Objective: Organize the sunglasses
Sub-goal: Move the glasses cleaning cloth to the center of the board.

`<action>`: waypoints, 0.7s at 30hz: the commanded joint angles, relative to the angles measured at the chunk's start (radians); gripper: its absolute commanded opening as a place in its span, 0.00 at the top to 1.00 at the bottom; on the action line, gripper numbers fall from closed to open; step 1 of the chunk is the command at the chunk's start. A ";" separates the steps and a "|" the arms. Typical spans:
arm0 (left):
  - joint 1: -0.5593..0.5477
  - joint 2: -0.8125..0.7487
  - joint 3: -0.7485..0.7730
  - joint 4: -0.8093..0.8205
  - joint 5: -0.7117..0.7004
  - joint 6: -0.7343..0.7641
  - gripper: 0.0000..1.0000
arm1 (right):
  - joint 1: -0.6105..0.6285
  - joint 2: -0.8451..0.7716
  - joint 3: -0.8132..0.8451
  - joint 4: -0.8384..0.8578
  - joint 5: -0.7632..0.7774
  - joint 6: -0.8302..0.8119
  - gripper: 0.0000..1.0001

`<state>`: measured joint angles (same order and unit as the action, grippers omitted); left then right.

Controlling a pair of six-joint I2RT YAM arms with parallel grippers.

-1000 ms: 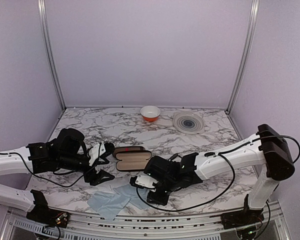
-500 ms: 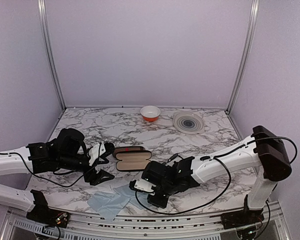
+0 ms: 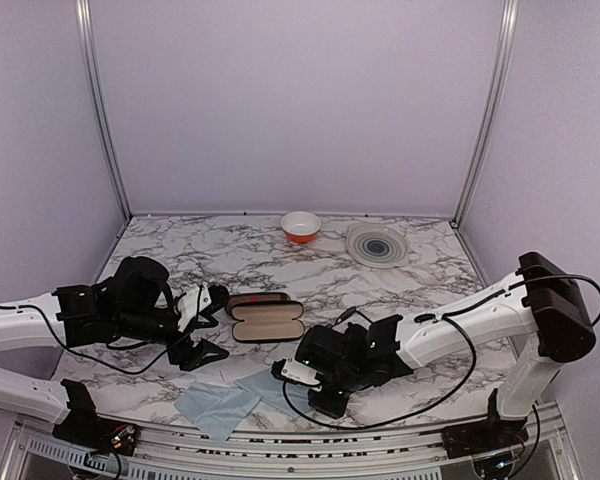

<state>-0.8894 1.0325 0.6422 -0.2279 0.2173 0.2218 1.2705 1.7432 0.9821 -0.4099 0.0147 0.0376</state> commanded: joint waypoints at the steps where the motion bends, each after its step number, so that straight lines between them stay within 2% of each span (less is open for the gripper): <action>1: -0.003 -0.010 0.002 0.029 -0.004 0.004 0.24 | -0.037 -0.061 -0.079 -0.127 0.070 0.085 1.00; 11: -0.003 -0.005 0.004 0.029 -0.011 0.002 0.24 | -0.135 -0.244 -0.247 -0.148 0.090 0.324 1.00; 19: -0.003 -0.009 0.003 0.026 -0.020 0.002 0.25 | -0.138 -0.286 -0.257 -0.220 0.141 0.491 1.00; 21: -0.003 -0.005 0.004 0.025 -0.019 0.004 0.25 | -0.137 -0.284 -0.266 -0.236 0.148 0.504 0.94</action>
<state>-0.8894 1.0325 0.6422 -0.2279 0.2077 0.2214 1.1374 1.4658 0.7280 -0.5621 0.1146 0.4461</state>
